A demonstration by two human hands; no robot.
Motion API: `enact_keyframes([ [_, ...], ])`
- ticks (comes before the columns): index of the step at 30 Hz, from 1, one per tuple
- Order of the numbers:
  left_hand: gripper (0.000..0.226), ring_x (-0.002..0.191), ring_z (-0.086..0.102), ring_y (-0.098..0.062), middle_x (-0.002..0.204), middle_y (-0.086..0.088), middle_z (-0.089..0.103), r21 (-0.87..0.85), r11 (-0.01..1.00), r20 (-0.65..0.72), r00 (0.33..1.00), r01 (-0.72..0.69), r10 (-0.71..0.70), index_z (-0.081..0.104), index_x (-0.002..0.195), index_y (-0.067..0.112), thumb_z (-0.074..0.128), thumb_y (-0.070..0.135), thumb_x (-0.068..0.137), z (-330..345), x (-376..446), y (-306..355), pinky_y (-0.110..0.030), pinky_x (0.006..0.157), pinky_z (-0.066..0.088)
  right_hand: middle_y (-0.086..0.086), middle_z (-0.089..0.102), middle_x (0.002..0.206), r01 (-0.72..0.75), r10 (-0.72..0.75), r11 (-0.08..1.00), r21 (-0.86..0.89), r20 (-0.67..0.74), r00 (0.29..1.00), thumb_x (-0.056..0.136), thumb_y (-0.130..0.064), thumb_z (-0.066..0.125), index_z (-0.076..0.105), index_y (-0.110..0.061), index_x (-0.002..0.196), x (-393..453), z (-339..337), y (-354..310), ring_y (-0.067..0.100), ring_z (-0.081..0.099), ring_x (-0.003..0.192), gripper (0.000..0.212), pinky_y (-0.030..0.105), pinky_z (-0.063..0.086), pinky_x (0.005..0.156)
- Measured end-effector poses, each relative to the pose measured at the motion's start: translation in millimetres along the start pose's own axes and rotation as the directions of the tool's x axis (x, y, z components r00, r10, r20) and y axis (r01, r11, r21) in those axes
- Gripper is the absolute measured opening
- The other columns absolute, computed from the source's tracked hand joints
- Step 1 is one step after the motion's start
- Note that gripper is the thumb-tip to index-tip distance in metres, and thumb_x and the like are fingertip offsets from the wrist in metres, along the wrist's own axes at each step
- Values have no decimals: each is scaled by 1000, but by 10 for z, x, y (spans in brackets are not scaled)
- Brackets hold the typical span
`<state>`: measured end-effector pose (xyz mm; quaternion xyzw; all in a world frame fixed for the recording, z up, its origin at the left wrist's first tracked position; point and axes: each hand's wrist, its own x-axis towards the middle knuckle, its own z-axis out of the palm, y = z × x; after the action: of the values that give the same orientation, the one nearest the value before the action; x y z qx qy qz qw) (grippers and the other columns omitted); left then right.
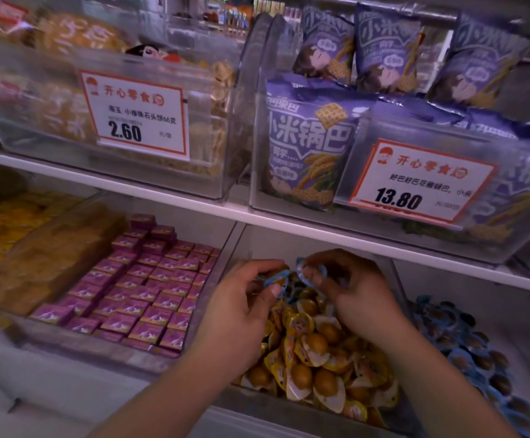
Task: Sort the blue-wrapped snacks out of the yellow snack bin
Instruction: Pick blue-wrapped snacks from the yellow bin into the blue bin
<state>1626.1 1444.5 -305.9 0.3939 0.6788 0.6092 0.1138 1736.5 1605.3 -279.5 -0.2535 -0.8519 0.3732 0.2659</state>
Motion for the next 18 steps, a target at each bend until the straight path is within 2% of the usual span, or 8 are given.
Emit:
enact_keyframes([
  [2, 29, 89, 67, 0, 100, 8, 69, -17, 1000, -2, 1000, 15, -15, 67, 114, 34, 64, 15, 93, 10, 4, 20, -6, 68, 45, -15, 74, 100, -88, 91, 995, 56, -58, 994, 86, -23, 75, 76, -28, 102, 19, -36, 18, -2, 67, 95, 17, 23, 53, 90],
  [4, 27, 86, 66, 2, 97, 9, 69, -28, 999, -11, 1000, 20, -20, 67, 113, 34, 65, 16, 93, 23, 10, 46, -5, 65, 44, -10, 73, 111, -206, 215, 968, 144, -52, 975, 85, -25, 76, 72, -24, 115, 16, -57, 38, 8, 67, 105, 31, 35, 51, 100],
  [6, 25, 82, 65, 4, 91, 12, 70, -36, 999, -29, 999, 19, -20, 67, 111, 35, 66, 19, 93, 38, 13, 75, -5, 62, 44, -2, 73, 114, -246, 272, 917, 313, -41, 961, 82, -20, 77, 69, -19, 120, -8, -69, 38, 17, 68, 107, 39, 43, 52, 99],
  [7, 23, 80, 65, 5, 88, 14, 71, -54, 998, -39, 999, 16, -18, 67, 110, 35, 66, 20, 93, 47, 15, 95, -5, 61, 43, 2, 74, 113, -252, 292, 863, 437, -27, 956, 82, -14, 76, 69, -16, 120, -23, -79, 22, 22, 70, 105, 39, 44, 54, 96],
  [9, 19, 77, 66, 5, 87, 20, 72, -97, 995, -67, 998, -3, -4, 67, 106, 34, 67, 22, 92, 66, 21, 134, -5, 60, 44, 10, 75, 104, -275, 329, 682, 678, 51, 943, 85, -4, 69, 69, -6, 118, -65, -111, -49, 28, 72, 97, 33, 38, 60, 79],
  [12, 17, 86, 68, 3, 93, 22, 72, -107, 993, -146, 989, -54, 38, 68, 103, 36, 69, 27, 89, 132, 17, 201, -8, 69, 48, 16, 74, 92, -374, 388, 473, 798, 193, 901, 91, -7, 59, 71, 0, 106, -204, -161, -185, 27, 74, 82, 21, 26, 54, 52],
  [15, 21, 92, 67, 4, 99, 24, 72, -80, 990, -136, 985, -118, 106, 69, 107, 36, 71, 27, 88, 277, -66, 268, -10, 76, 50, 17, 73, 98, -488, 363, 278, 828, 379, 851, 93, -27, 57, 71, -3, 108, -397, -164, -292, 24, 71, 70, 32, 28, 52, 48],
  [18, 26, 102, 61, 10, 107, 32, 67, 12, 982, -20, 982, -190, 190, 67, 112, 42, 69, 29, 90, 474, -175, 321, -3, 84, 41, 12, 71, 92, -518, 319, 268, 812, 432, 843, 92, -39, 60, 74, -9, 105, -553, -174, -321, 17, 65, 62, 36, 28, 53, 50],
])
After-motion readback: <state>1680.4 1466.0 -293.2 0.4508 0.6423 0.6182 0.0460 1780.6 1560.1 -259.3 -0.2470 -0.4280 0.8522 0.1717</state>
